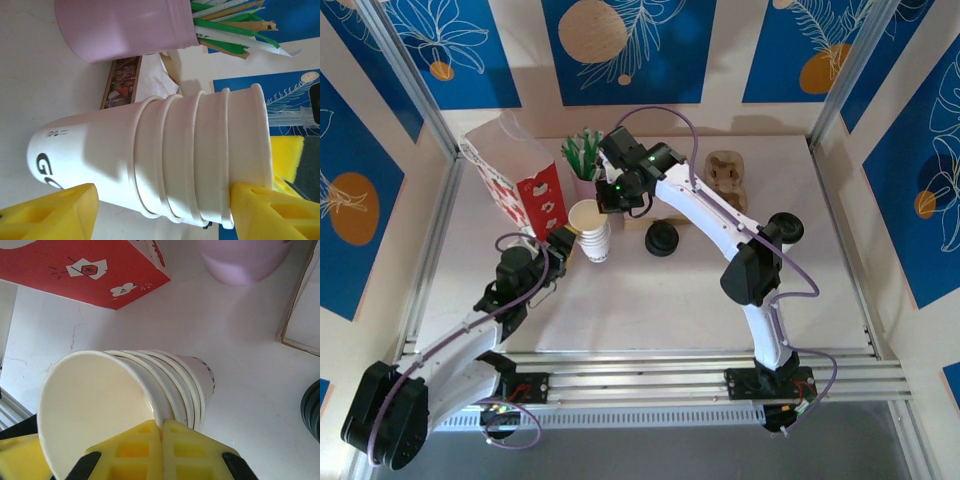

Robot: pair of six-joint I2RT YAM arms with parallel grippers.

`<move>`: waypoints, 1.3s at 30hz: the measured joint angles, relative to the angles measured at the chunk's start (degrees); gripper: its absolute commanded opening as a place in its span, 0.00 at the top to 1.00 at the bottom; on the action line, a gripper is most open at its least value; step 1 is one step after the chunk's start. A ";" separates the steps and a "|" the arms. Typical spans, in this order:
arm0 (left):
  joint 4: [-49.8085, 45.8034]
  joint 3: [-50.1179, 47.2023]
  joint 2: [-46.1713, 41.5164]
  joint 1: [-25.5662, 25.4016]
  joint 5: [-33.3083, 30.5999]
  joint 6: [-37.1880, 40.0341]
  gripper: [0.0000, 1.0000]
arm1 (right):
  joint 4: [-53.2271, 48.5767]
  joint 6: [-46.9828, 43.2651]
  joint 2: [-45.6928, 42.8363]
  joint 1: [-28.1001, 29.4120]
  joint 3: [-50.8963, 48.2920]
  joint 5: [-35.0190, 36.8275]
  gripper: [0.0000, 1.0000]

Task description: Pack the takeout coffee

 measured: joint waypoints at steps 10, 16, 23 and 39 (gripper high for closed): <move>-0.02 -0.39 -0.02 0.00 0.44 0.96 0.31 | -0.79 0.04 0.04 0.22 0.79 0.26 1.00; -3.72 1.03 -0.02 0.00 1.27 2.91 0.32 | -2.05 0.44 0.07 0.20 1.95 0.31 1.00; -7.45 3.17 -0.02 0.07 1.44 4.15 0.28 | -2.93 0.63 0.24 0.17 3.32 0.20 1.00; -24.15 12.20 -4.83 0.15 1.25 10.10 0.13 | 0.04 2.56 0.33 -0.83 0.39 -1.22 1.00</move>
